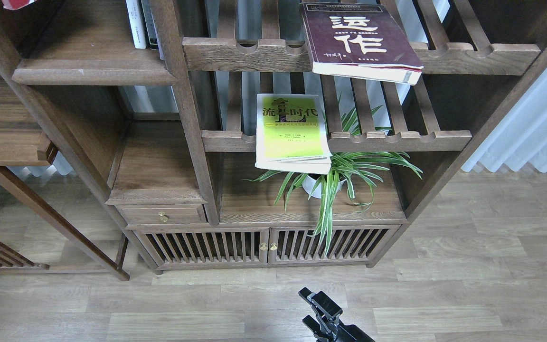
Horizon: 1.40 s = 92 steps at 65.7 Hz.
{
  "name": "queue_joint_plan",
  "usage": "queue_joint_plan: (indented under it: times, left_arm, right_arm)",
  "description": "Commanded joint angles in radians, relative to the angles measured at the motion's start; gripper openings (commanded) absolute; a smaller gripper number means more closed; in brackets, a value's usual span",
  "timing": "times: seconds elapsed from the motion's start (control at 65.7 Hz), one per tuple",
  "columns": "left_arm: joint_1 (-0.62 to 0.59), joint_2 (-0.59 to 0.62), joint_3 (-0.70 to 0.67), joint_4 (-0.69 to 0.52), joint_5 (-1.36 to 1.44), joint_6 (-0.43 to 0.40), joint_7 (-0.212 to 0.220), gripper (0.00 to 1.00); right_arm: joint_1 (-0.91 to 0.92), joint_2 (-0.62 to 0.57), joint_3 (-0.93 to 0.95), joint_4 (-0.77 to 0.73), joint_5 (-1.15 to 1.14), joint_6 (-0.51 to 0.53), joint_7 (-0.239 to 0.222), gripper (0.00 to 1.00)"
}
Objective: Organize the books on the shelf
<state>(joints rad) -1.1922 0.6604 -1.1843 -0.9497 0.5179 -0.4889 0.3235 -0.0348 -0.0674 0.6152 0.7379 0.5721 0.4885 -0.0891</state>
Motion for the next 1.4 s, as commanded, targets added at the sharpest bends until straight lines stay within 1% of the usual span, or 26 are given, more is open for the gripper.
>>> queue_joint_plan:
  times: [0.0,0.015,0.03,0.061,0.076,0.198,0.32,0.502,0.563,0.746,0.761,0.776,0.837,0.852,0.883,0.959,1.004,1.096,1.278,1.385]
  left_arm:
    - [-0.063,-0.056,0.022,0.088,0.013,0.0,-0.003,0.05]
    - [-0.094,-0.077,0.037,0.139,0.016,0.0,-0.009,0.05]
    - [-0.104,-0.085,0.044,0.159,0.016,0.0,-0.018,0.05]
    - [-0.115,-0.09,0.051,0.175,0.016,0.0,-0.026,0.05]
    - [-0.125,-0.096,0.06,0.195,0.017,0.0,-0.041,0.05]
    - [-0.184,-0.119,0.117,0.285,0.017,0.0,-0.099,0.05]
    - [-0.222,-0.136,0.153,0.356,0.017,0.0,-0.118,0.05]
    - [-0.241,-0.177,0.161,0.442,0.017,0.0,-0.138,0.05]
    - [-0.248,-0.189,0.166,0.465,0.017,0.0,-0.153,0.05]
    - [-0.253,-0.219,0.19,0.539,0.017,0.0,-0.236,0.05]
    - [-0.253,-0.22,0.192,0.54,0.017,0.0,-0.238,0.05]
    - [-0.25,-0.226,0.204,0.546,0.016,0.0,-0.257,0.05]
    - [-0.245,-0.234,0.222,0.549,0.016,0.0,-0.276,0.05]
    - [-0.245,-0.24,0.23,0.552,0.016,0.0,-0.288,0.06]
    - [-0.244,-0.243,0.236,0.557,0.016,0.0,-0.299,0.06]
    - [-0.241,-0.262,0.259,0.574,0.016,0.0,-0.357,0.07]
    - [-0.241,-0.266,0.268,0.58,0.016,0.0,-0.38,0.07]
    - [-0.237,-0.269,0.281,0.585,0.016,0.0,-0.399,0.1]
    - [-0.237,-0.272,0.285,0.6,0.011,0.0,-0.4,0.14]
    - [-0.236,-0.274,0.295,0.605,0.01,0.0,-0.4,0.19]
  right_arm:
    - [0.003,0.0,0.0,0.0,0.0,0.0,0.0,0.99]
    - [0.003,0.0,0.0,0.0,0.0,0.0,0.0,0.99]
    - [0.003,0.0,0.0,0.0,0.0,0.0,0.0,0.99]
    - [0.003,0.0,0.0,0.0,0.0,0.0,0.0,0.99]
    - [0.003,0.001,0.001,0.0,0.0,0.0,0.0,0.99]
    - [0.003,0.009,0.023,0.0,0.0,0.0,0.0,0.99]
    - [0.003,0.018,0.028,0.001,0.0,0.0,-0.001,0.99]
    - [0.001,0.028,0.028,0.001,0.0,0.0,-0.001,0.99]
    - [0.003,0.034,0.028,0.001,0.0,0.0,0.0,0.99]
    - [-0.001,0.037,0.028,0.003,0.0,0.0,0.0,0.99]
    - [-0.001,0.037,0.028,0.003,0.0,0.0,0.0,0.99]
    - [-0.002,0.037,0.028,0.003,0.0,0.0,0.0,0.99]
    - [-0.002,0.038,0.028,0.003,0.0,0.0,0.0,0.99]
    - [-0.002,0.038,0.028,0.005,0.0,0.0,0.0,0.99]
    - [-0.002,0.04,0.028,0.003,0.0,0.0,0.0,0.99]
    - [-0.001,0.046,0.028,0.005,0.002,0.0,0.0,0.99]
    - [-0.002,0.049,0.029,0.005,0.002,0.0,0.0,0.99]
    - [-0.002,0.049,0.028,0.005,0.002,0.0,0.0,0.99]
    - [-0.004,0.049,0.029,0.009,0.006,0.0,0.0,0.99]
    - [-0.004,0.049,0.029,0.012,0.009,0.0,0.0,0.99]
